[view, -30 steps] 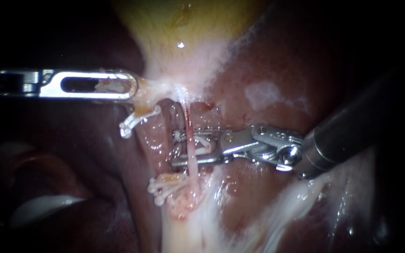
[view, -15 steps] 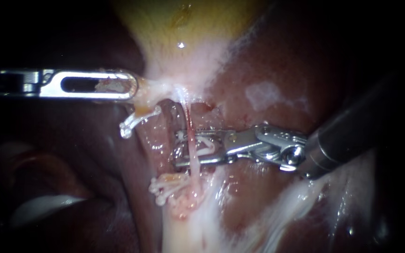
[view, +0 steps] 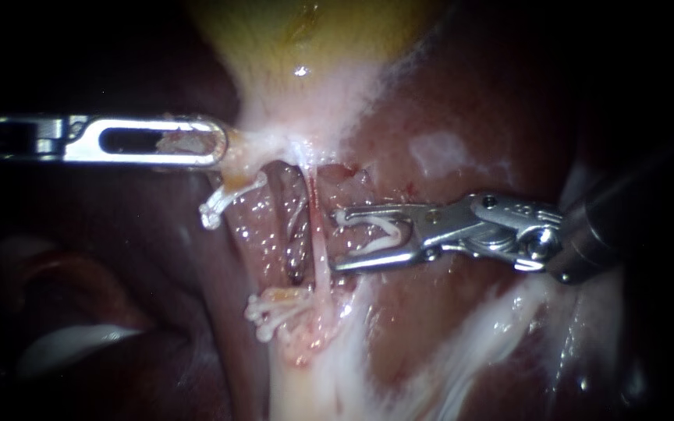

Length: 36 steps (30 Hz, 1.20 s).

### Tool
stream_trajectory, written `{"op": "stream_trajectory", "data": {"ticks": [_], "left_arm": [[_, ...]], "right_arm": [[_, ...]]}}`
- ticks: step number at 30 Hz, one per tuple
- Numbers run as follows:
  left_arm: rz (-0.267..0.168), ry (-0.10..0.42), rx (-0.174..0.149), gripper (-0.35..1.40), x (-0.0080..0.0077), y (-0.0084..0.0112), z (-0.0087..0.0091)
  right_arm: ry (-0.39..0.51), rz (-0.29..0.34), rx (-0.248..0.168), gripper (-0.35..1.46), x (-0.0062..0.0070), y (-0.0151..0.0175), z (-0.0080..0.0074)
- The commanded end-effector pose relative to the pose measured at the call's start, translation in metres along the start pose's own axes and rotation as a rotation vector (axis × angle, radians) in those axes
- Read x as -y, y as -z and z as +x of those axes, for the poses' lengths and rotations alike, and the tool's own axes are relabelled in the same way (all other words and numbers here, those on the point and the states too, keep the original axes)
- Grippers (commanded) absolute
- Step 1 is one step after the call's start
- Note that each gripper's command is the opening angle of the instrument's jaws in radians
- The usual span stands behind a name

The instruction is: Clipping first clip right tube

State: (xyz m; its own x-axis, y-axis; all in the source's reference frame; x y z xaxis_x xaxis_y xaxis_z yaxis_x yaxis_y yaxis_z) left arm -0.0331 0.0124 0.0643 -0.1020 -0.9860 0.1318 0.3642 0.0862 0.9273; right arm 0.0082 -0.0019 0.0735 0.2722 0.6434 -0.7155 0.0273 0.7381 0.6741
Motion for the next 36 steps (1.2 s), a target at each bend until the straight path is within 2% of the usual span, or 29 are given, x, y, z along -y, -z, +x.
{"op": "stream_trajectory", "data": {"ticks": [1,8,14,20,26,36], "left_arm": [[0.0,0.0,0.0,-0.35,0.0,0.0,0.0],[0.0,0.0,0.0,-0.35,0.0,0.0,0.0],[0.0,0.0,0.0,-0.35,0.0,0.0,0.0],[0.0,0.0,0.0,-0.35,0.0,0.0,0.0],[0.0,0.0,0.0,-0.35,0.0,0.0,0.0],[0.0,0.0,0.0,-0.35,0.0,0.0,0.0]], "right_arm": [[-0.001,0.005,-0.009,0.45,0.0002,-0.0002,0.0],[0.0,0.046,-0.029,0.45,0.0011,-0.0013,0.0003],[0.002,0.078,-0.051,0.45,0.0012,-0.0023,0.0006],[-0.001,0.078,-0.054,0.45,0.0012,-0.0034,0.0005],[-0.027,0.088,-0.075,0.46,0.0014,-0.0043,0.0005],[-0.107,0.207,-0.131,0.45,0.0034,-0.0058,0.0007]]}}
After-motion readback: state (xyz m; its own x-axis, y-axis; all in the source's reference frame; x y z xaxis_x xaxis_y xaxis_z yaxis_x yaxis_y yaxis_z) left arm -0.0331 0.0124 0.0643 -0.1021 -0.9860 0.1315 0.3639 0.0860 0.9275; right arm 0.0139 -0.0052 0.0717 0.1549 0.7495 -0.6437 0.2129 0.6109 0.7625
